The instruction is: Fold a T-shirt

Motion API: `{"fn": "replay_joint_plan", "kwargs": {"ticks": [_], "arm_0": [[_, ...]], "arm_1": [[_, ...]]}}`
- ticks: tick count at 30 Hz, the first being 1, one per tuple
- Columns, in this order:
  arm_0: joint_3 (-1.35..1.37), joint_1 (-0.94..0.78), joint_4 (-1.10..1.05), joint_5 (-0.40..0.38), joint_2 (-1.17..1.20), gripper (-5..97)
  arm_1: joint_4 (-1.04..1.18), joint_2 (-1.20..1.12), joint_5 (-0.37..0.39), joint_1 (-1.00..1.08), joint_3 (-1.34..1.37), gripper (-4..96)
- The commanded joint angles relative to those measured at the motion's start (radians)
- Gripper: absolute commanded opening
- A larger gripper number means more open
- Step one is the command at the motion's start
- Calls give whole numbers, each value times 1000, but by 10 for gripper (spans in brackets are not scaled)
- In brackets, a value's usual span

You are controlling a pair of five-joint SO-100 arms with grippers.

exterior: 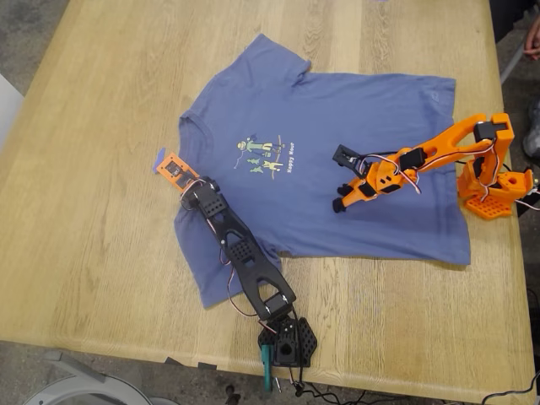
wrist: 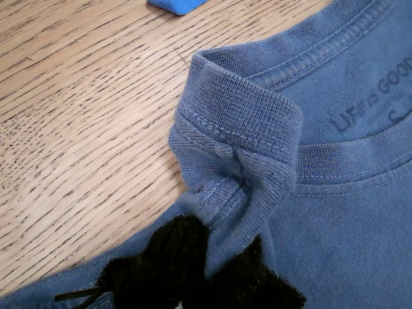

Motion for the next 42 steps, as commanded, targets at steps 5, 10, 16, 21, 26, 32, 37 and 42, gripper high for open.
{"fn": "replay_joint_plan", "kwargs": {"ticks": [5, 10, 16, 21, 26, 32, 37, 42], "arm_0": [[-41, 92, 9, -9, 32, -1], [-41, 106, 32, -9, 58, -1], [-41, 130, 49, -8, 91, -1], [-41, 144, 69, -8, 123, -1], [-41, 146, 83, -8, 153, -1], [-41, 144, 104, -6, 192, -1], [-41, 146, 137, -6, 239, -1], [-41, 144, 201, -6, 288, -1]], "arm_1": [[2, -77, 51, -87, -58, 263], [9, -130, 67, -143, -98, 261], [63, -189, 94, -190, -158, 261], [124, -236, 107, -218, -195, 247], [193, -301, 106, -221, -262, 247], [298, -360, 127, -230, -351, 170], [367, -385, 109, -215, -383, 130], [459, -397, 87, -198, -399, 84]]}}
